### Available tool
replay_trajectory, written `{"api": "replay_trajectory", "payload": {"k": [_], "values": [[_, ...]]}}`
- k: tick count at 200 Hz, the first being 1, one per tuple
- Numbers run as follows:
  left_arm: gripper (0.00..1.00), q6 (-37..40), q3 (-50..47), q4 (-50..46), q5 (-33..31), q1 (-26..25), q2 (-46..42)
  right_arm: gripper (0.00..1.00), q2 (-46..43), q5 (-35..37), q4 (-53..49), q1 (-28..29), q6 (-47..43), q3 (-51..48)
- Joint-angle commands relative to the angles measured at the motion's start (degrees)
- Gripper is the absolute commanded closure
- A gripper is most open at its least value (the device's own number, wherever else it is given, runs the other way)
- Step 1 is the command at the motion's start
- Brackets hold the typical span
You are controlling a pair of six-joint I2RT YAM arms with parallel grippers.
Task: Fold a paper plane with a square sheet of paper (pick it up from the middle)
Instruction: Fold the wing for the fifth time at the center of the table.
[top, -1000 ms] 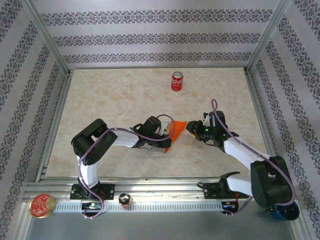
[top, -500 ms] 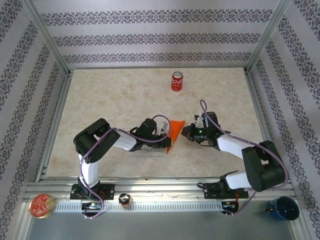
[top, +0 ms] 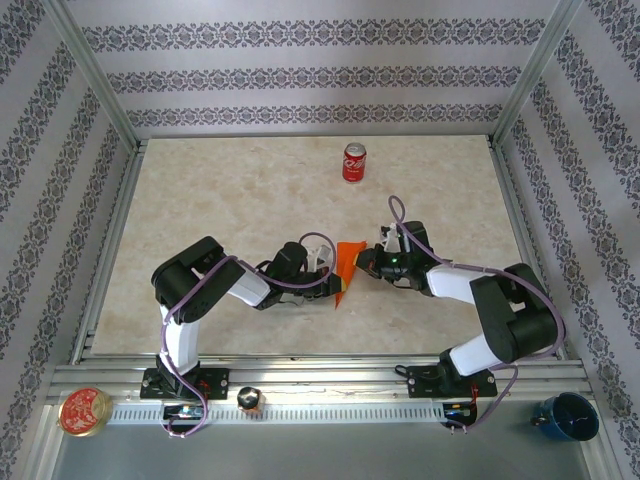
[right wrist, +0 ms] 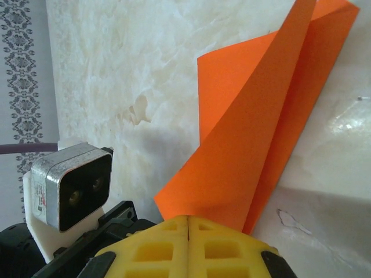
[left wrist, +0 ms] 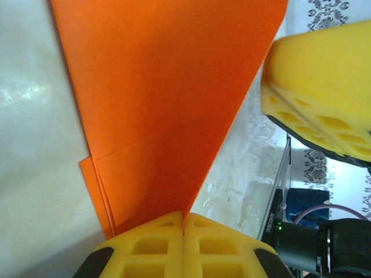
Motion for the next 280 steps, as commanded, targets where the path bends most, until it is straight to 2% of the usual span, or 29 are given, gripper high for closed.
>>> {"api": "replay_trajectory", "payload": {"k": [1,38,171,280], "values": [[1.0,-3.6,-1.5,7.1,0.6,1.2,0.9,0.96,1.5,-2.8,3.9,0.4,-0.2,1.9],[1.0,-5.8,-3.7,10.6,-0.3,1.4,1.0,0.96,3.4,-4.2,4.7,0.3,-0.3,3.2],[1.0,-9.4,-6.1,9.0,-2.6,2.3,1.0,0.96,13.2,-9.0,12.5,0.3,1.9,5.3],[1.0,-11.1,-5.1,6.8,-1.6,3.0,2.1,0.96,16.7,-8.6,14.3,-0.3,2.6,5.0]]}}
